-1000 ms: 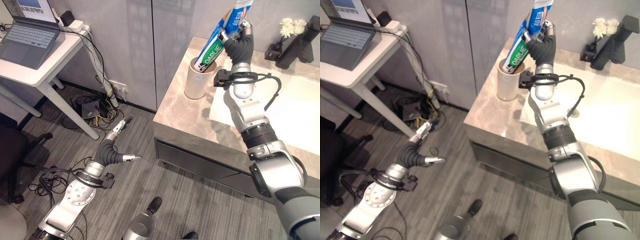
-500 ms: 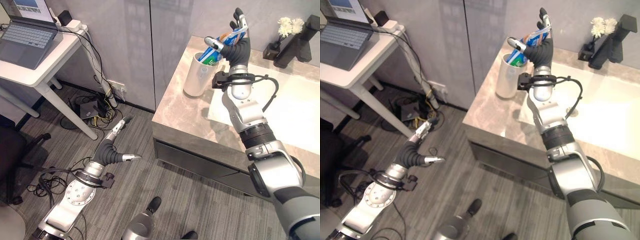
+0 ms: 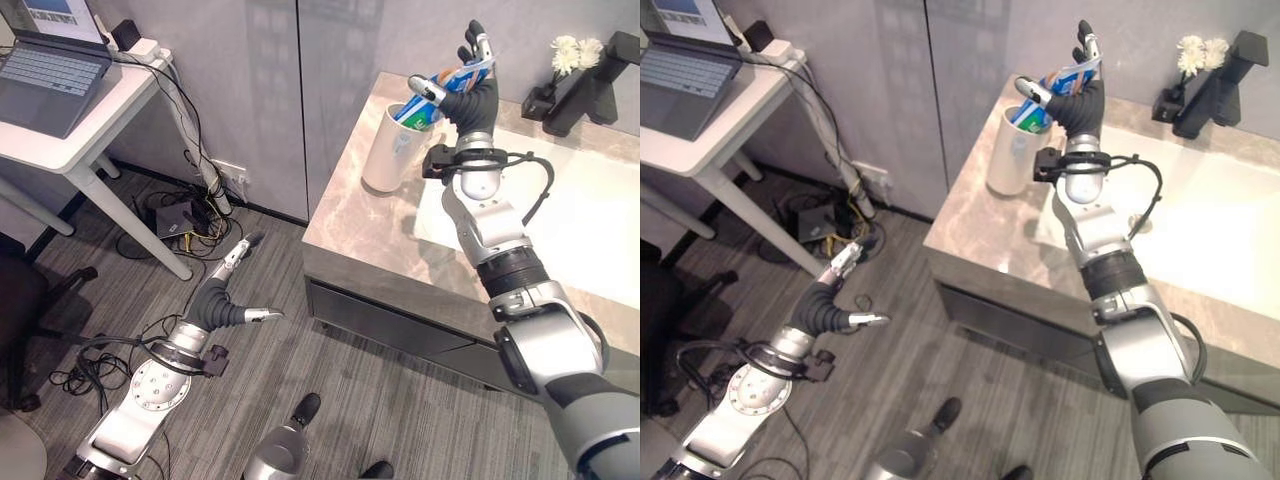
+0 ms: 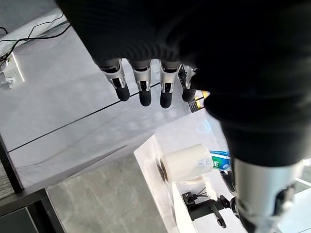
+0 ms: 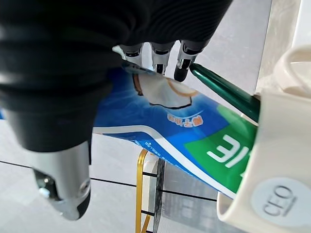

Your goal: Put brush and paste in cup on sink, flatten towel.

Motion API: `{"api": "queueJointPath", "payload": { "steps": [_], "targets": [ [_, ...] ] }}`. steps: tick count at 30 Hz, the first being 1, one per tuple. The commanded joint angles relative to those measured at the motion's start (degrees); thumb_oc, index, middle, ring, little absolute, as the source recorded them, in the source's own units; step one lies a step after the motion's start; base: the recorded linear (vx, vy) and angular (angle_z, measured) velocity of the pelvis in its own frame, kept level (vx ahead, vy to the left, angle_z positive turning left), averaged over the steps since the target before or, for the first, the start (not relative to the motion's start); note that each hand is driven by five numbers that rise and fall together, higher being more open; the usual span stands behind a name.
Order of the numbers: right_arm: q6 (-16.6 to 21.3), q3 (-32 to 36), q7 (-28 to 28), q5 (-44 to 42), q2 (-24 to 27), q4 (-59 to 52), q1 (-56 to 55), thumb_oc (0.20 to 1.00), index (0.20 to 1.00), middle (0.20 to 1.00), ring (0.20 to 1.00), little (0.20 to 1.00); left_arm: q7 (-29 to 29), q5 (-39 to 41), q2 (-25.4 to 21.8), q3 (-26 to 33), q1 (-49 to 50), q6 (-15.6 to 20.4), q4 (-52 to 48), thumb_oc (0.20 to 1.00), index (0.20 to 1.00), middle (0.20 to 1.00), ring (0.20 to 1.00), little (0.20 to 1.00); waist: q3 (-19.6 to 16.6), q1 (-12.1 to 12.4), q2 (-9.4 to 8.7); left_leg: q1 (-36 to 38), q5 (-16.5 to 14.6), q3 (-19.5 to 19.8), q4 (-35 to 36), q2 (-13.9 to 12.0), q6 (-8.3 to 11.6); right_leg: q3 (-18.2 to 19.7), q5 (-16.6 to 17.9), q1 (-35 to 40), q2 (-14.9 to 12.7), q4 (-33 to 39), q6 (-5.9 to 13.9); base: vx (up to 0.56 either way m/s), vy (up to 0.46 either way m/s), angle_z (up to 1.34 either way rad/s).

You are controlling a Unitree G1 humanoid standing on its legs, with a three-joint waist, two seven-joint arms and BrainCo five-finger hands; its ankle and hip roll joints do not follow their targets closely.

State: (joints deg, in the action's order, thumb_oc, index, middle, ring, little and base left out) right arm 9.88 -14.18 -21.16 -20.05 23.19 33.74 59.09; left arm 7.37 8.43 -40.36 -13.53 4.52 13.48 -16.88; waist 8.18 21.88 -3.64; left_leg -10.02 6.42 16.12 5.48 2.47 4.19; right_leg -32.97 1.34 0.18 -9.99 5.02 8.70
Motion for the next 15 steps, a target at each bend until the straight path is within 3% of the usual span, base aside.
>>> {"api": "queueJointPath", "payload": {
  "steps": [1,15],
  "targets": [
    [0.67,-3.20,1.02,-1.72,-1.53,-3.68,-1.75,1.000,1.000,1.000,1.000,1.000,0.84,-1.19,-2.48,3.65,-0.49,1.80,-3.35,1.000,1.000,1.000,1.000,1.000,-0.19,0.16,-2.94,0.54,-8.29,-1.99,-0.48,-0.67,-1.09,4.69,-2.26,2.14,-4.92,-0.96,3.13,0.00,0.000,0.00],
    [1.08,-2.95,1.96,-1.57,-2.44,-8.56,-4.68,1.000,1.000,1.000,1.000,1.000,0.41,-1.87,-2.65,2.79,-0.08,1.56,-2.52,1.000,1.000,1.000,1.000,1.000,-1.06,0.04,-3.56,2.02,-8.48,-2.00,-0.48,-1.30,-0.75,4.39,-2.71,3.66,-4.33,-0.92,2.73,0.00,-0.001,-0.01]
  ]
}}
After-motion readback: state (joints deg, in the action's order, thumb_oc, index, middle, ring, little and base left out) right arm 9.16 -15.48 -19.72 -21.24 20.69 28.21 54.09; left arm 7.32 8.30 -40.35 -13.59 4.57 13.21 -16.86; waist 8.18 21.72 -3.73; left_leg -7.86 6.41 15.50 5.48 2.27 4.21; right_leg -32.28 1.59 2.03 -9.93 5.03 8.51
